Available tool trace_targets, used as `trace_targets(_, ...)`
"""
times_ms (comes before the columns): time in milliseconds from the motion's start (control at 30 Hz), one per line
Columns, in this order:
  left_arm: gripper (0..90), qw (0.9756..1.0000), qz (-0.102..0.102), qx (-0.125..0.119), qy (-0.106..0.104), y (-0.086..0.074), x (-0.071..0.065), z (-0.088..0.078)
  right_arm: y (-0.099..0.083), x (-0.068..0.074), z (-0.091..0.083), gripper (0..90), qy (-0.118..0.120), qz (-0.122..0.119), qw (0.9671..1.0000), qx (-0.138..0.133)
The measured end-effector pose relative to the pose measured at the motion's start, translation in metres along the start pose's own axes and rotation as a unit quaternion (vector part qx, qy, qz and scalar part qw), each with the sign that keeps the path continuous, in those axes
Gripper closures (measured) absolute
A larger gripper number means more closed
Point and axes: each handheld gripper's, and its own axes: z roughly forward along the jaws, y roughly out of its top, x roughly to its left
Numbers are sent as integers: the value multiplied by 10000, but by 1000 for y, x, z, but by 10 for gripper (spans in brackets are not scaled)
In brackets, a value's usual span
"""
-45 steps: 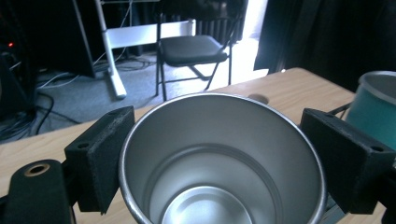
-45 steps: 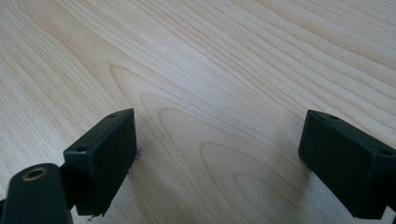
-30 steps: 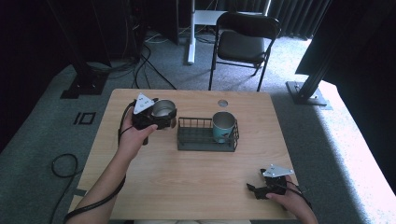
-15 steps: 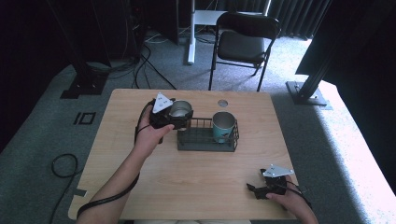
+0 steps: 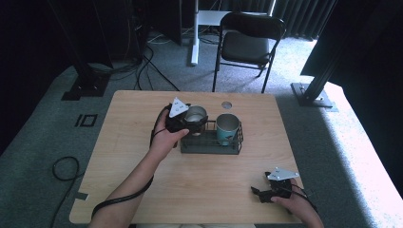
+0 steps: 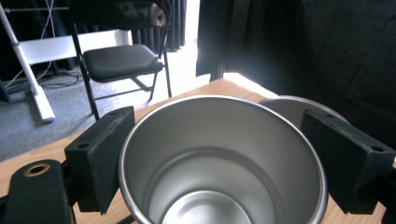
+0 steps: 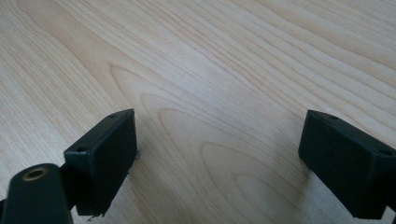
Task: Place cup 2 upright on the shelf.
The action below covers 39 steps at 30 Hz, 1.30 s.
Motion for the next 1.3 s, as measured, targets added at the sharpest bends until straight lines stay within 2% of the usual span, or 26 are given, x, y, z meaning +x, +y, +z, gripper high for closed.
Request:
trace_targets(167, 139, 10000, -84, 53, -8, -9, 1, 7, 0, 0, 0, 110, 2, 1, 10000, 1)
trace_targets(200, 139, 9998, -169, 52, -85, -13, 0, 11, 0, 0, 0, 110, 3, 3, 10000, 1)
trace_targets(433, 139, 9997, -176, 142, -81, -27, -3, 22, 0, 0, 0, 110, 5, 6, 10000, 1)
trace_targets(567, 139, 9997, -75, 252, 1, -33, -3, 27, 0, 0, 0, 111, 7, 6, 10000, 0)
trace_targets(667, 139, 9996, -111, 241, -31, -37, -3, 29, 0, 0, 0, 111, 11, 11, 10000, -2)
trace_targets(800, 139, 9997, -49, 188, -114, -42, -6, 34, 0, 0, 0, 111, 6, 9, 10000, -1)
trace_targets(933, 139, 9996, -21, 248, -108, -49, -8, 39, 0, 0, 0, 111, 3, 5, 10000, 2)
trace_targets(967, 139, 9998, -22, 191, -106, -51, -8, 40, 0, 0, 0, 111, 3, 5, 10000, 1)
trace_targets(1100, 139, 9998, 5, 150, -96, -52, -10, 41, 0, 0, 0, 111, 11, 16, 10000, -2)
trace_targets(1200, 138, 9997, 109, 204, -66, -51, -12, 42, 0, 0, 0, 110, 5, 9, 10000, -1)
trace_targets(1300, 134, 9996, 101, 247, -55, -51, -12, 41, 0, 0, 0, 111, 7, 12, 10000, 0)
